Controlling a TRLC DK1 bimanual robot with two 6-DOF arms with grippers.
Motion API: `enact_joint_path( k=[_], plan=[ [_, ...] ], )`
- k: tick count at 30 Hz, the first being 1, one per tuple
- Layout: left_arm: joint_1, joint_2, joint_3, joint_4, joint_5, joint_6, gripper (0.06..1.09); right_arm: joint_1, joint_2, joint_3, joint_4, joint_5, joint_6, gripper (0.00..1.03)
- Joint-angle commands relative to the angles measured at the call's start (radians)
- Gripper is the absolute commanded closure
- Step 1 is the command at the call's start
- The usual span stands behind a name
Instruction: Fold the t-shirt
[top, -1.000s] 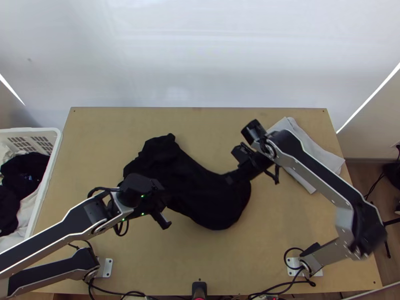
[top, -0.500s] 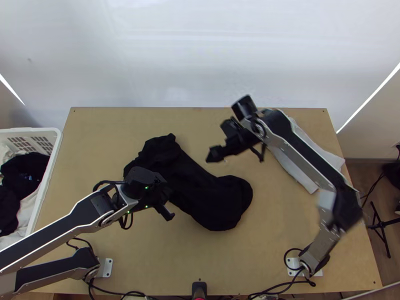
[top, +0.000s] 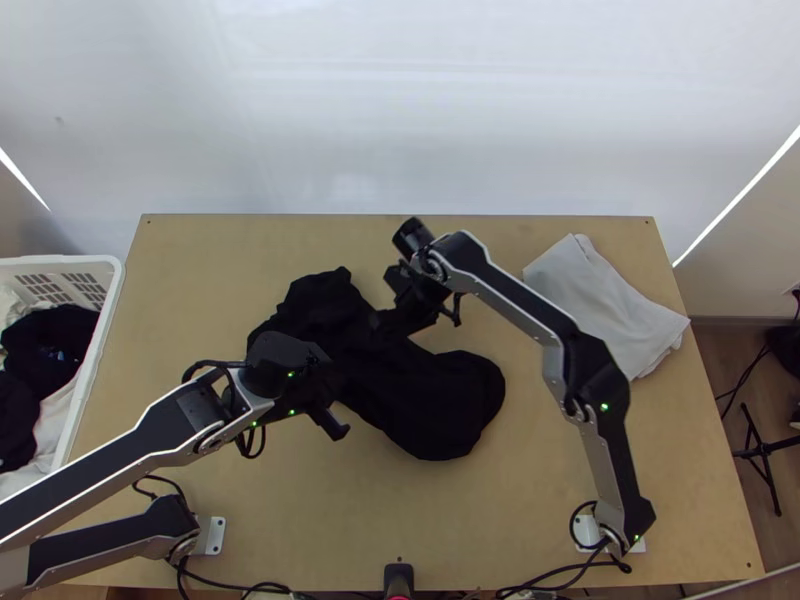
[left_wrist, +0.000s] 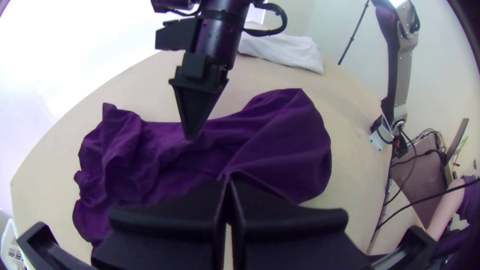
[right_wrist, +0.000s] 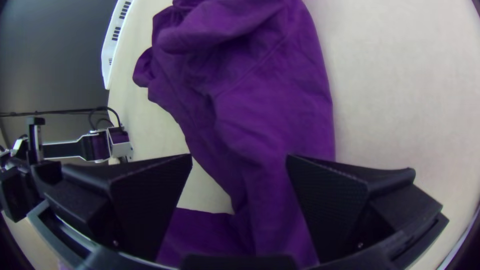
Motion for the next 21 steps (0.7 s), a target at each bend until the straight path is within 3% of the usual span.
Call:
enact_joint_path(
  k=[1, 5, 7, 8, 12, 21],
  plan=[
    [0.016, 0.005, 0.016, 0.001, -0.001, 0.007, 1.05, 0.012, 0.088, -0.007, -0.006, -0.015, -0.056, 0.13],
    [0.020, 0.016, 0.025, 0.009, -0.001, 0.009, 1.05, 0.015, 0.111, -0.013, 0.022, -0.008, -0.082, 0.11],
    [0.020, 0.021, 0.026, 0.009, -0.001, 0.010, 1.05, 0.018, 0.111, -0.024, 0.037, 0.015, -0.082, 0.17],
    [0.021, 0.022, 0.028, 0.009, -0.001, 0.015, 1.05, 0.021, 0.108, -0.028, 0.045, 0.020, -0.083, 0.28],
    [0.041, 0.033, 0.046, 0.009, -0.001, 0.036, 1.05, 0.016, 0.059, -0.090, 0.129, 0.027, -0.082, 0.98],
    [0.082, 0.056, 0.074, 0.016, 0.000, 0.061, 1.05, -0.155, -0.227, -0.363, 0.163, 0.047, -0.077, 1.00]
  ],
)
